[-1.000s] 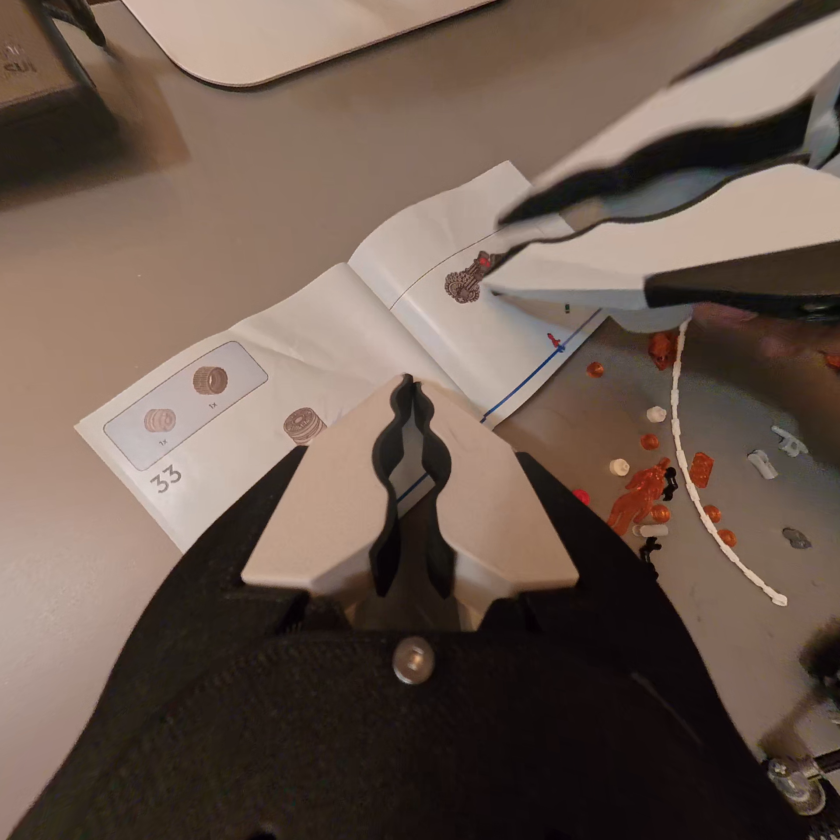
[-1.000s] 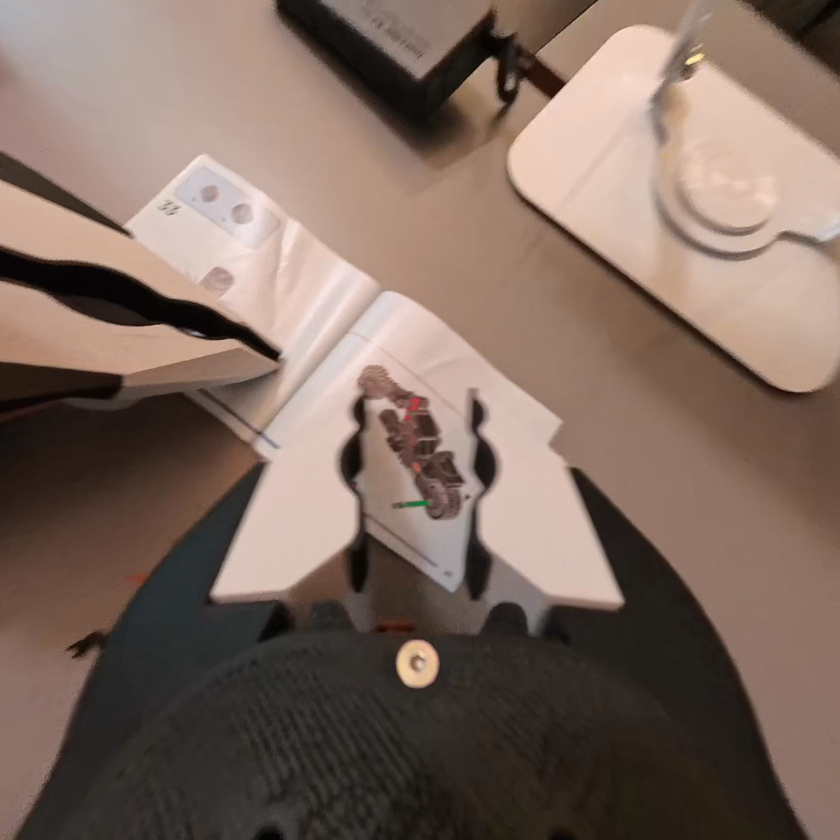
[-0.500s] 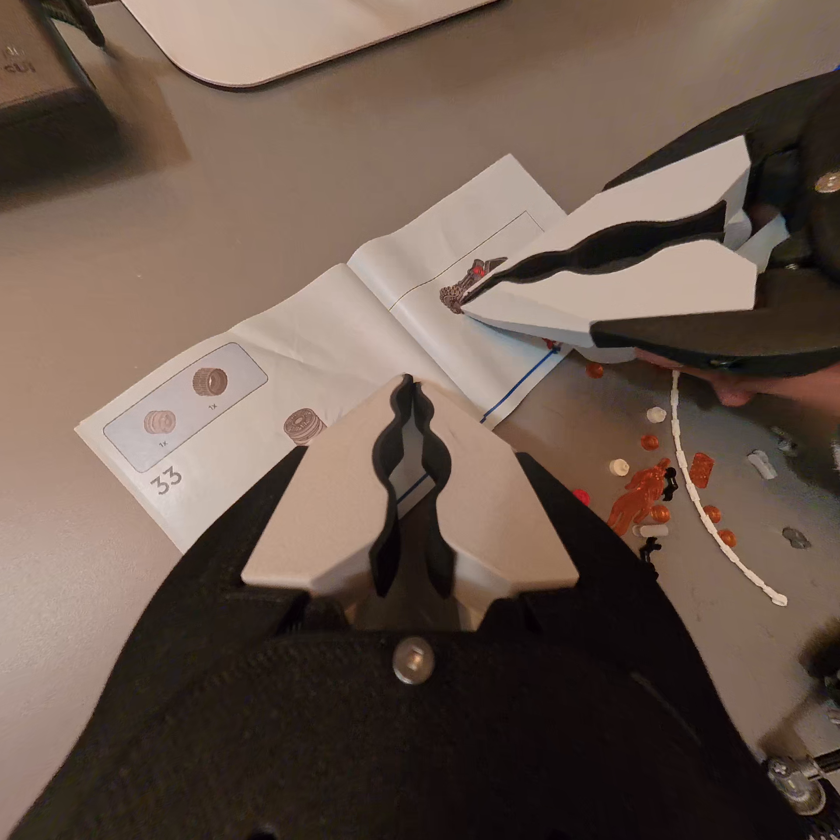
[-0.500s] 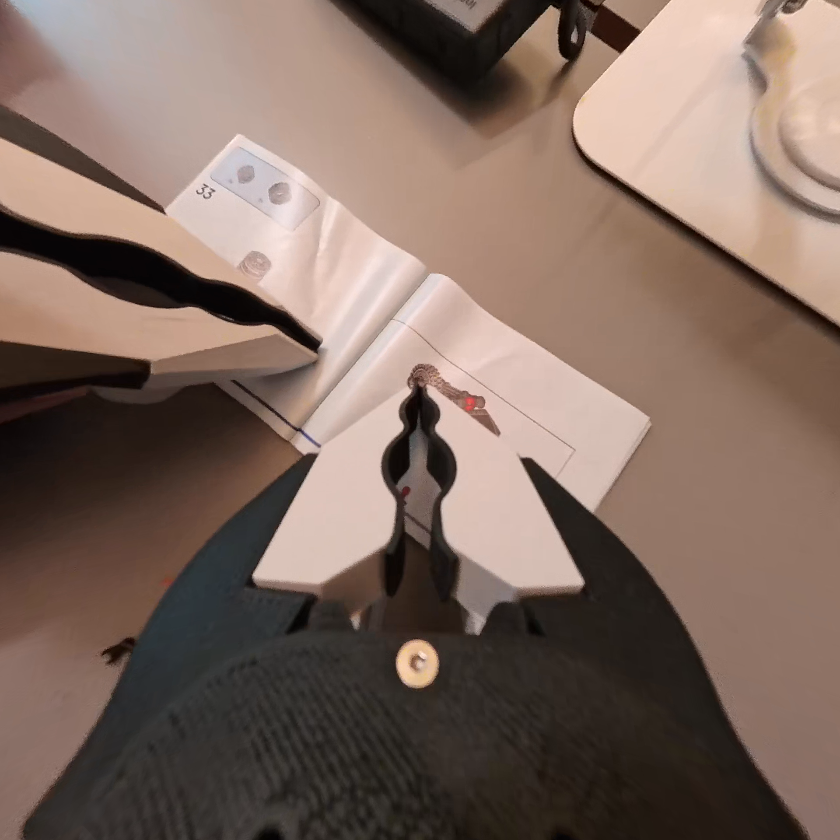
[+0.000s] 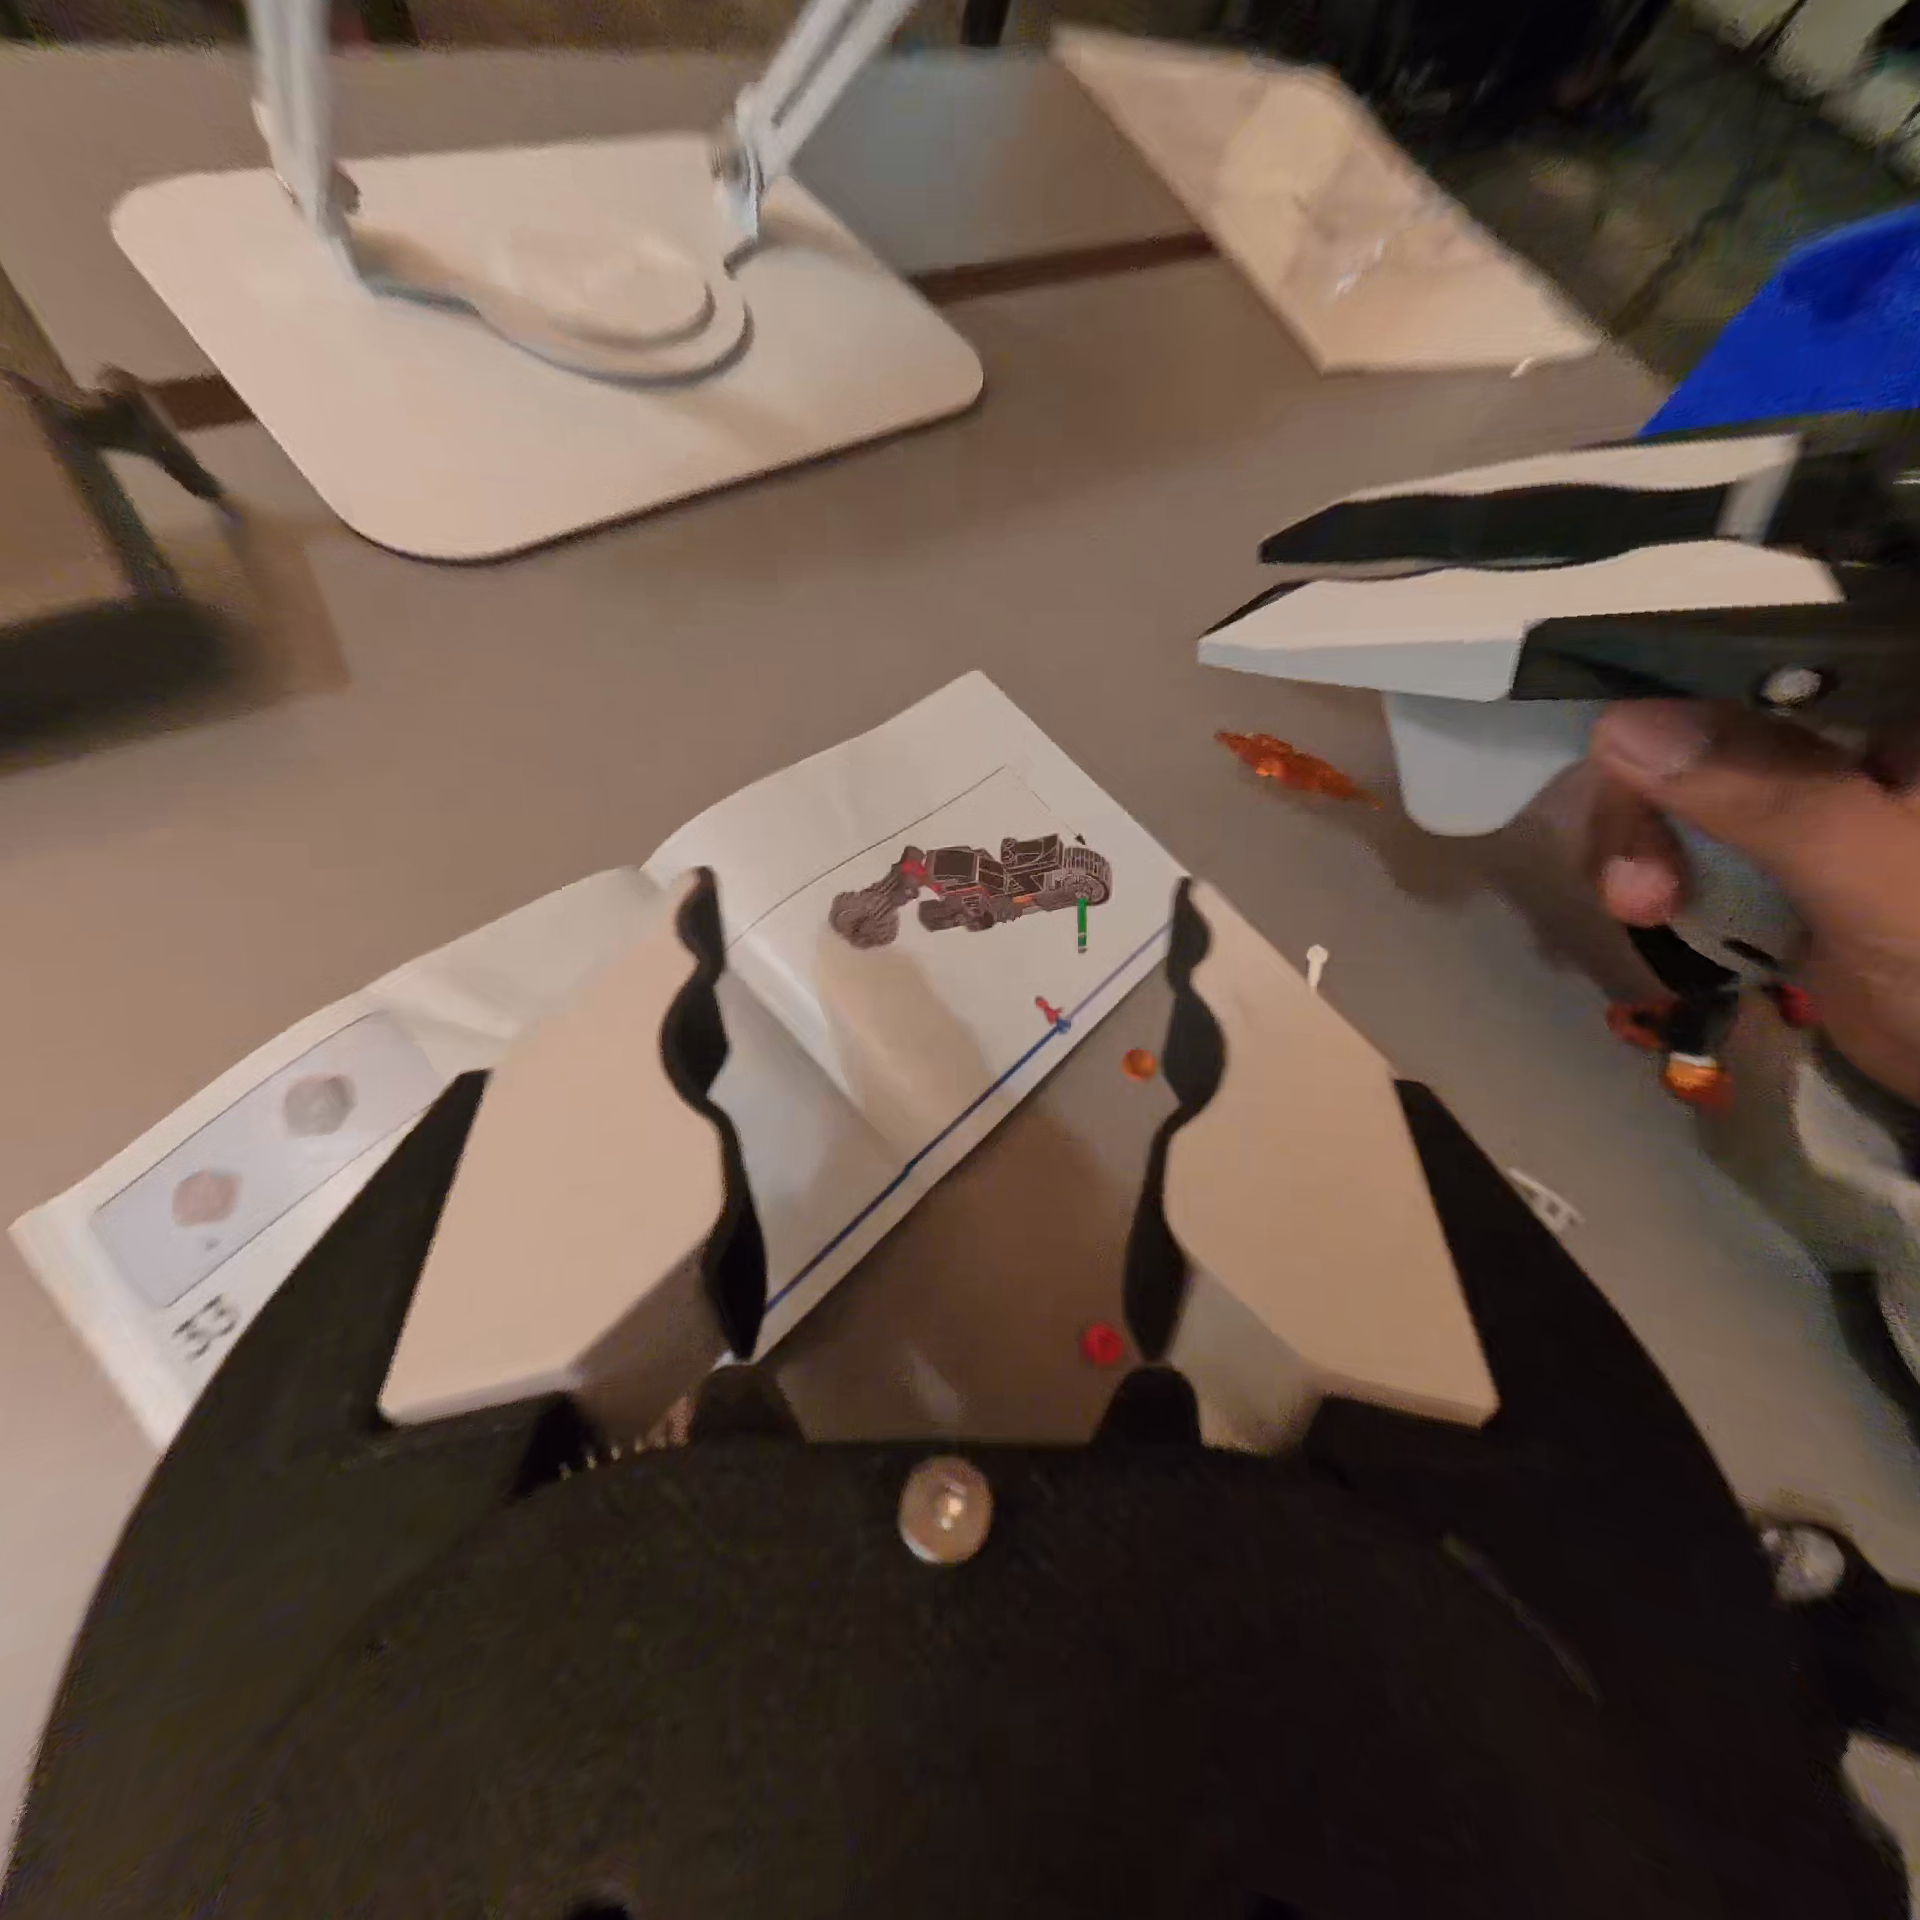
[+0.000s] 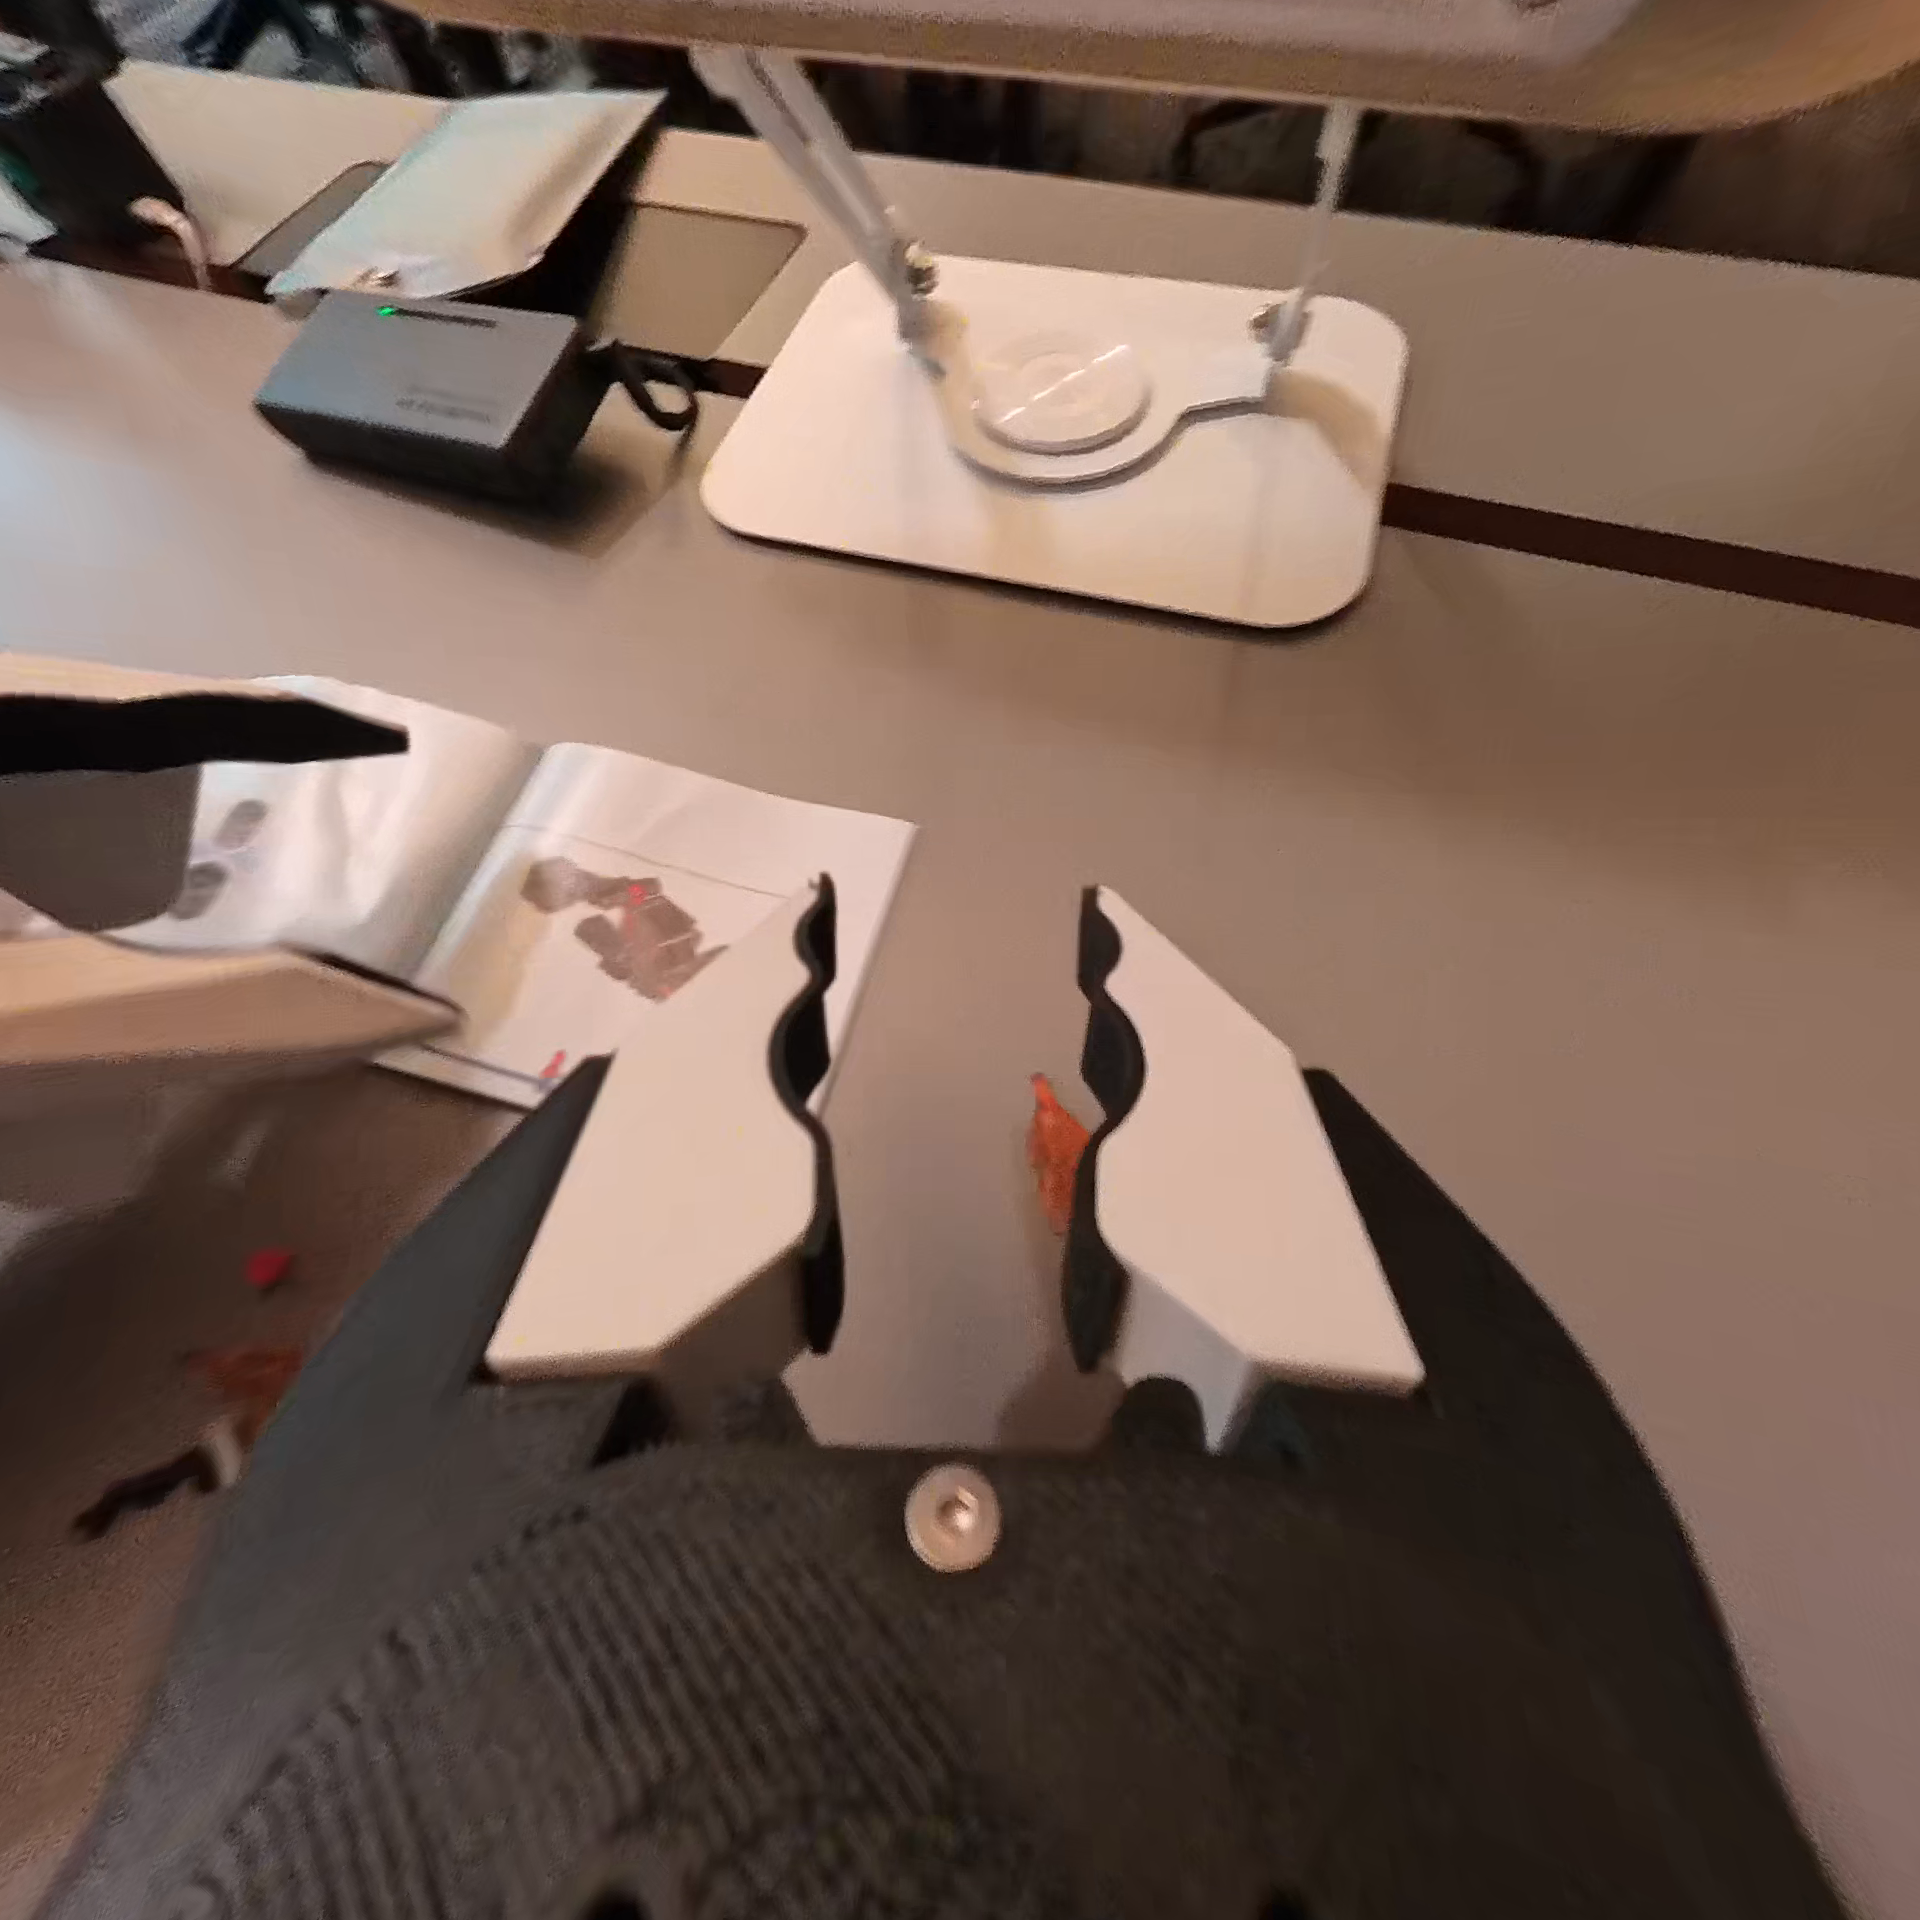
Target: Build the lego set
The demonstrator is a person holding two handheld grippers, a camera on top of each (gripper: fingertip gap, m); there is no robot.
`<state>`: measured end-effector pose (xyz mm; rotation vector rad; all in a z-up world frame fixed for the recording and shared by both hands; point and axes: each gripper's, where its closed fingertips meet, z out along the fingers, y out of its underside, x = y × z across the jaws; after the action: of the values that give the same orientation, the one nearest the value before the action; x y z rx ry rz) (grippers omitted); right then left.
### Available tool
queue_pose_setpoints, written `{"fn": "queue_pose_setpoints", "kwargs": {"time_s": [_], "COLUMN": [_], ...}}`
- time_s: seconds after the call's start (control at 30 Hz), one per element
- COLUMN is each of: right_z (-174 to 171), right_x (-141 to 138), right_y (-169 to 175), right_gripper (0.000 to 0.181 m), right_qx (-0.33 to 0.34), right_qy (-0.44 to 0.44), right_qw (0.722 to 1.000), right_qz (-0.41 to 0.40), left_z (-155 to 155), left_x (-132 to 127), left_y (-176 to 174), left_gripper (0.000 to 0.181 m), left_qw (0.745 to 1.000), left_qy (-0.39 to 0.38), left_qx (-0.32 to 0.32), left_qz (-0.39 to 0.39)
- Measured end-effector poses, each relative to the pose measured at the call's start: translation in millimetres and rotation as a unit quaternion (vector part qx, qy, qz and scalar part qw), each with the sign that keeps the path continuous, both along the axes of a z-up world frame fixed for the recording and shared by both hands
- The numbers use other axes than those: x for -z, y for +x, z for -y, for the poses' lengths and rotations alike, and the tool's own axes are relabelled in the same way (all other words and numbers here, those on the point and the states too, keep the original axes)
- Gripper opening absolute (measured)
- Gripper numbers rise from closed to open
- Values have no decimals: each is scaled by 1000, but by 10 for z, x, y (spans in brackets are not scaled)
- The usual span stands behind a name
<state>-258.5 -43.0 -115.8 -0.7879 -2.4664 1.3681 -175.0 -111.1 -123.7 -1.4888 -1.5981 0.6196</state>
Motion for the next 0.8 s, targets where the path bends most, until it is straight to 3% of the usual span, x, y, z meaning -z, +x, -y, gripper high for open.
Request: {"fn": "queue_pose_setpoints", "kwargs": {"time_s": [0.1, 0.23, 0.33, 0.57, 0.8], "right_z": [-79, -105, -127, -116, -122], "right_x": [-33, -191, -249, -302, -297], "right_y": [-73, -66, -55, 8, 16], "right_gripper": [44, 44, 44, 45, 46], "right_qx": [31, 31, 27, 13, 12], "right_qy": [-1, -19, -37, -51, -57], "right_qw": [999, 996, 996, 996, 996], "right_qz": [-42, -78, -78, -71, -66], "left_z": [-219, -337, -280, -268, -51], "left_x": [212, 509, 546, 569, 535], "left_y": [-238, -380, -364, -323, -326], "left_gripper": [108, 108, 100, 103, 59], "left_qw": [994, 982, 980, 975, 971], "left_qy": [-60, -92, -111, -126, -134], "left_qx": [12, 14, 2, 16, 14], "left_qz": [86, 165, 165, 180, 199]}}
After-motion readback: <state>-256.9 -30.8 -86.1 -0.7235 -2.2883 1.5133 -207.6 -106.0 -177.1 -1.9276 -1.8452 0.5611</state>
